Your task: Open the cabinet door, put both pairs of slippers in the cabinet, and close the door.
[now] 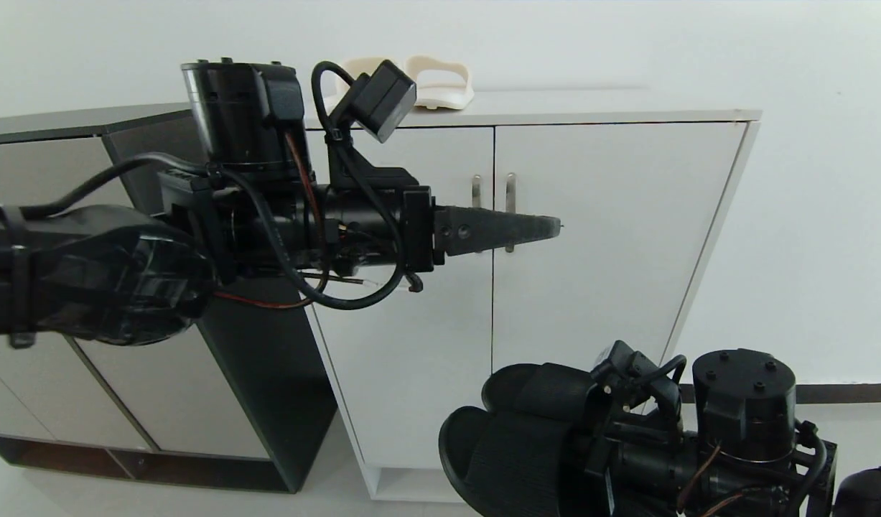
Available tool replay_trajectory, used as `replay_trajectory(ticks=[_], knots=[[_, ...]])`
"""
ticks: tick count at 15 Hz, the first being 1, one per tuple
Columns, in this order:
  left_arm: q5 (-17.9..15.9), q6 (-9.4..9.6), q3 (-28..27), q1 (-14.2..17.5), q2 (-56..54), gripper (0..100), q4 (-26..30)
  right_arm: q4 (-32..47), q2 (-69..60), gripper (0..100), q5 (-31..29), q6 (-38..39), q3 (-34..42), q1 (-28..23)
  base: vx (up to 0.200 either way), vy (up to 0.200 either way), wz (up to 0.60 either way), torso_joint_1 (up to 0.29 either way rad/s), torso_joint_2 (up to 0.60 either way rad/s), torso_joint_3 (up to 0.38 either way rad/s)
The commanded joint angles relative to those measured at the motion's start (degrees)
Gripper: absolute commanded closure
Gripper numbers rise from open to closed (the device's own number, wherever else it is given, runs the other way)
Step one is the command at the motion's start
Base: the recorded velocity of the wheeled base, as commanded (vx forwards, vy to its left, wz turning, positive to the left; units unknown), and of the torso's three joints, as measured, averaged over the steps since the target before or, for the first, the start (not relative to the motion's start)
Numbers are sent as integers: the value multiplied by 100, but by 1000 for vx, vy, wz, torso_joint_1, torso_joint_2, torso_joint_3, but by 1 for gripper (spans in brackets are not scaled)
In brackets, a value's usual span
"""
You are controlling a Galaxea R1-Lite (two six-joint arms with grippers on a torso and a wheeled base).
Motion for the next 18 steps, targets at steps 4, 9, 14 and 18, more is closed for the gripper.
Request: replay_trajectory(ticks=[4, 9, 14, 18], knots=[[314, -8, -252, 184, 609, 0, -563, -4, 60, 100, 4, -9, 6, 3, 0, 0, 0, 0, 0, 0], [314, -17, -515, 395, 908, 0, -528, -4, 60, 100, 4, -18, 32, 3, 0, 0, 0, 0, 0, 0], [314, -26, -788, 527, 1233, 0, -519, -4, 60, 100, 4, -27, 32, 3, 0, 0, 0, 0, 0, 0], [341, -26, -981, 527, 1409, 0, -519, -4, 60, 100, 4, -27, 32, 3, 0, 0, 0, 0, 0, 0]])
